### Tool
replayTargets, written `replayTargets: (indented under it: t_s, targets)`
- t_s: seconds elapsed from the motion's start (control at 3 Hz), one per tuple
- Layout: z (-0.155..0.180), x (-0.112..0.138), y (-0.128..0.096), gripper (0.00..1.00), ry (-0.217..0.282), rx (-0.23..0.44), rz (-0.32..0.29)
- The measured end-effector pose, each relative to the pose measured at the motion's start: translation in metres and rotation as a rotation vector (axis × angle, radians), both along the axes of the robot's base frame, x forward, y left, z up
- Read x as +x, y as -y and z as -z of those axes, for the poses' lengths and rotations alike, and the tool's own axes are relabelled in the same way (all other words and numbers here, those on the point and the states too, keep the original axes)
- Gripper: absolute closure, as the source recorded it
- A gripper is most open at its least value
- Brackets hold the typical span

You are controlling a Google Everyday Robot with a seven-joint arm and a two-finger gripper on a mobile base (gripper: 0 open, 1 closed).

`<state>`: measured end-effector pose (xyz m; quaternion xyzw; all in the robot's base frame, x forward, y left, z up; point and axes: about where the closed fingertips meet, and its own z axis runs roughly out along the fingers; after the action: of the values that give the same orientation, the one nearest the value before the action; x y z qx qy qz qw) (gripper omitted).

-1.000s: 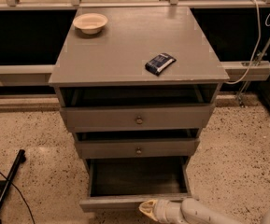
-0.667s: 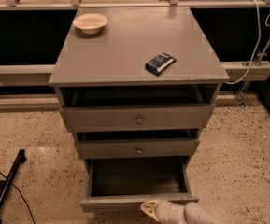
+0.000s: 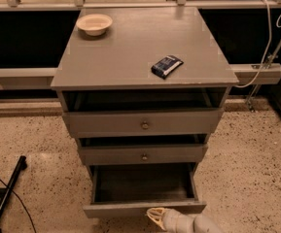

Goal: Close bottom drawer

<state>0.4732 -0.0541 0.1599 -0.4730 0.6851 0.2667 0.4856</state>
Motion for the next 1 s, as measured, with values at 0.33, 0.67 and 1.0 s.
replayTargets:
  t_s: [0.33, 0.67, 1.0]
  targets:
    - [-0.001, 0.018, 0.008, 1.00, 0.058, 0.023, 0.020]
    - [-0.007, 0.052, 0.018, 1.00, 0.131, 0.051, 0.037]
    - [-0.007, 0.051, 0.018, 1.00, 0.131, 0.051, 0.037]
